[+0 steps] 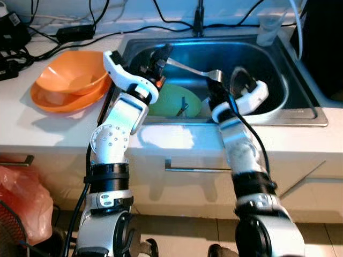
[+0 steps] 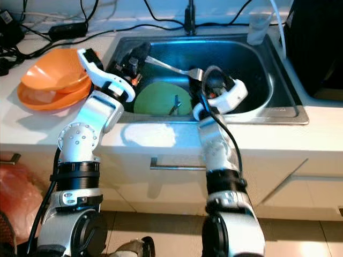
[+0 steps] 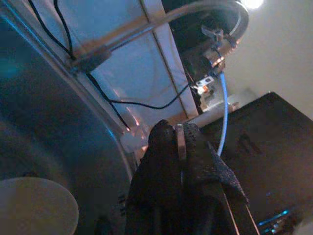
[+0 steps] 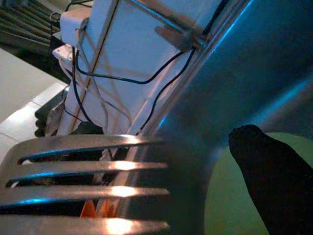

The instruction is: Kitchen organization

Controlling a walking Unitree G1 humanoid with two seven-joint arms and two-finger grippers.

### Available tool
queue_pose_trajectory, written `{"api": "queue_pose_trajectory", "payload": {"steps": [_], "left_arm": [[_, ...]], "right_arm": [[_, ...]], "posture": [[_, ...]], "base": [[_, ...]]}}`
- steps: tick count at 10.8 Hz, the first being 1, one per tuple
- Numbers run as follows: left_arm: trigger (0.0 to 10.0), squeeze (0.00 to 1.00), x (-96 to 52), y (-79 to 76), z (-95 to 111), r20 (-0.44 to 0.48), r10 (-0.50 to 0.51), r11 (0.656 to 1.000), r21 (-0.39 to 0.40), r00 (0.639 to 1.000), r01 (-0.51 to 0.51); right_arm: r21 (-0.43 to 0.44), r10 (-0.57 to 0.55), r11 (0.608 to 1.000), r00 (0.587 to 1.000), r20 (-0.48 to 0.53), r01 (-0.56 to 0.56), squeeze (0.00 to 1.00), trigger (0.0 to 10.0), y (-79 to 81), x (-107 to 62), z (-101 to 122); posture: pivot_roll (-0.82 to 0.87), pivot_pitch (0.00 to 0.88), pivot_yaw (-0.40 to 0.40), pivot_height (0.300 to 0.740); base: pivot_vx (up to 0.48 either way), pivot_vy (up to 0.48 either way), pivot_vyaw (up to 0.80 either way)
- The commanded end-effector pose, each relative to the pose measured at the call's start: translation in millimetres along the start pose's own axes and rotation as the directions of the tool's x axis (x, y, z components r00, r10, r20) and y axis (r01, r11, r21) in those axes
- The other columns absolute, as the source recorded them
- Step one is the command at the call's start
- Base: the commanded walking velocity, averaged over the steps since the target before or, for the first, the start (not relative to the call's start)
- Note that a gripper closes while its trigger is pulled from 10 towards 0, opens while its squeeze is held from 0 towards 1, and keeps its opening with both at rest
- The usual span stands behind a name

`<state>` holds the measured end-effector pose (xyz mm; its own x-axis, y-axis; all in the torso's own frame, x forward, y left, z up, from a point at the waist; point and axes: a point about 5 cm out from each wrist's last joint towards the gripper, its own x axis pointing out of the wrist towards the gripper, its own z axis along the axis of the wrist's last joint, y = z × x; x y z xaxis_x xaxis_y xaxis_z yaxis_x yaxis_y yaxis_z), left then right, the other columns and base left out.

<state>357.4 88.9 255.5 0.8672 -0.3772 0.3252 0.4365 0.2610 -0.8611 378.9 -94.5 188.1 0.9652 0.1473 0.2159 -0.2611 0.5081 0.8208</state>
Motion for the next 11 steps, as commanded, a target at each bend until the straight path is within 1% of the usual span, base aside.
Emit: {"api": "queue_pose_trajectory", "payload": {"steps": [1,3,5,7,8,9,10,11], "left_arm": [[0.0,0.00,2.4,-3.3,-4.8,-0.005,-0.014,0.999,-0.034,1.000,0.014],[0.0,0.00,-0.2,2.3,-2.0,0.003,0.001,1.000,-0.023,1.000,-0.001],[0.0,0.00,3.6,1.5,10.8,0.053,0.006,1.000,0.002,0.999,-0.006],[0.0,0.00,7.2,3.3,38.8,0.146,0.014,0.999,0.049,0.989,-0.022],[0.0,0.00,5.6,5.8,58.6,0.208,0.013,0.995,0.096,0.978,-0.034],[0.0,0.00,1.4,8.1,69.1,0.235,0.013,0.992,0.122,0.972,-0.042],[0.0,0.00,-1.3,11.7,71.7,0.243,0.020,0.991,0.127,0.970,-0.052],[0.0,0.00,-2.4,14.7,71.7,0.246,0.025,0.990,0.130,0.969,-0.058]], "right_arm": [[0.108,0.085,0.991,0.995,-0.042,-0.081,0.00,10.0,38.4,9.2,-31.2],[0.109,0.113,0.988,0.993,-0.026,-0.109,0.00,10.0,41.5,16.7,-24.5],[0.084,0.141,0.987,0.988,-0.059,-0.136,0.00,10.0,41.0,15.2,-28.8],[0.059,0.131,0.990,0.986,-0.106,-0.126,0.00,10.0,31.6,6.7,-38.5],[0.028,0.125,0.992,0.984,-0.124,-0.123,0.00,10.0,25.3,1.2,-40.0],[-0.027,0.136,0.990,0.984,-0.115,-0.140,0.00,10.0,24.6,-0.5,-33.6],[-0.034,0.149,0.988,0.985,-0.082,-0.152,0.00,10.0,27.3,0.8,-23.8],[-0.007,0.157,0.988,0.986,-0.055,-0.157,0.00,10.0,30.2,2.4,-15.6]], "posture": [[0.08,0.136,0.126,0.740],[0.08,0.138,0.124,0.740],[0.07,0.135,0.114,0.740],[0.06,0.130,0.094,0.740],[0.05,0.126,0.081,0.740],[0.05,0.122,0.073,0.740],[0.05,0.116,0.072,0.740],[0.05,0.112,0.071,0.740]], "base": [[0.000,0.000,0.00],[0.000,0.000,0.00],[0.000,0.000,0.00],[0.000,0.000,0.00],[0.000,0.000,0.00],[0.000,0.000,0.00],[0.000,0.000,0.00],[0.000,0.000,0.00]]}}
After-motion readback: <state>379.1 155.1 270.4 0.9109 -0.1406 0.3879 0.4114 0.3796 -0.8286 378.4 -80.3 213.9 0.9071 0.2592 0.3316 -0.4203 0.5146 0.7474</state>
